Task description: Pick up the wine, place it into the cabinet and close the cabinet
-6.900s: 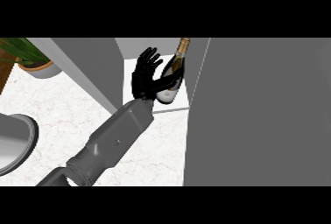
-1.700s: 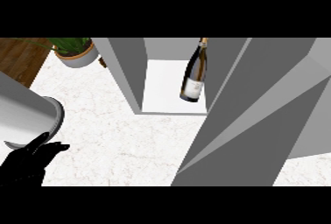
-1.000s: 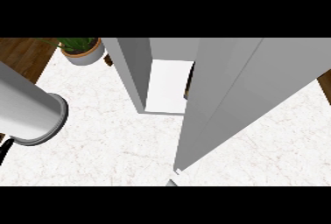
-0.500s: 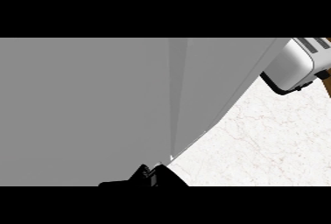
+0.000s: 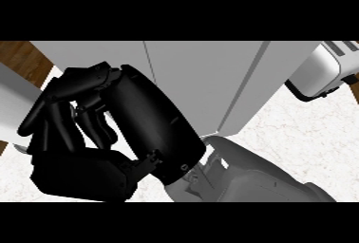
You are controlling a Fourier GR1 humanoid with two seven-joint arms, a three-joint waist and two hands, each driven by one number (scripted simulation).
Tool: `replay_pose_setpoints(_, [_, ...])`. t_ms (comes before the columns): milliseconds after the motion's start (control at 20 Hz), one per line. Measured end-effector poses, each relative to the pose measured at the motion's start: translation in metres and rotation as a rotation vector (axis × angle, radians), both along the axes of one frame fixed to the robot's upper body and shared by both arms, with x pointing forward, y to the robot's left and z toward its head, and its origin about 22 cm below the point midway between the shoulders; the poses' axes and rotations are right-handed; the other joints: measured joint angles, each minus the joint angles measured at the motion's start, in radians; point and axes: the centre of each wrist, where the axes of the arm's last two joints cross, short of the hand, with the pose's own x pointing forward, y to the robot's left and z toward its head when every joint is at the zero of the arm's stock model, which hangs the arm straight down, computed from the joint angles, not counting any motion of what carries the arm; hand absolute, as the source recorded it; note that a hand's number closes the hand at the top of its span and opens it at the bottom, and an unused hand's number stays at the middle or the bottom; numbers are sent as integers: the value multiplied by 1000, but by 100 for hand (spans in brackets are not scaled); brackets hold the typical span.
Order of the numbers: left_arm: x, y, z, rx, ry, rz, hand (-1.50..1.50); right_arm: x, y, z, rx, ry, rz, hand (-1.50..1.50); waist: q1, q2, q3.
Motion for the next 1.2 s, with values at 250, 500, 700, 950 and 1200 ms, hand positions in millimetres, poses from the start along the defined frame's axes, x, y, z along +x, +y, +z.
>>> replay_pose_setpoints(250, [-4, 8, 3, 10, 6, 5, -150, 42, 5, 10, -49, 34, 70, 150, -2, 2, 1])
replay_pose_setpoints(500, [0, 11, 7, 12, -7, -1, -150, 61, 10, -1, -209, 155, 298, 150, 5, 7, 1])
replay_pose_setpoints(700, [1, 15, 10, 12, -12, 1, -150, 75, 16, -11, -347, 230, 469, 150, 5, 6, 1])
replay_pose_setpoints(950, [-1, 18, 10, 2, -14, 6, -150, 98, 21, -25, -409, 317, 581, 150, -6, 3, 1])
replay_pose_setpoints(1200, [-3, 26, 14, 5, -9, 14, -150, 122, 17, -31, -371, 381, 641, 150, -12, 1, 1])
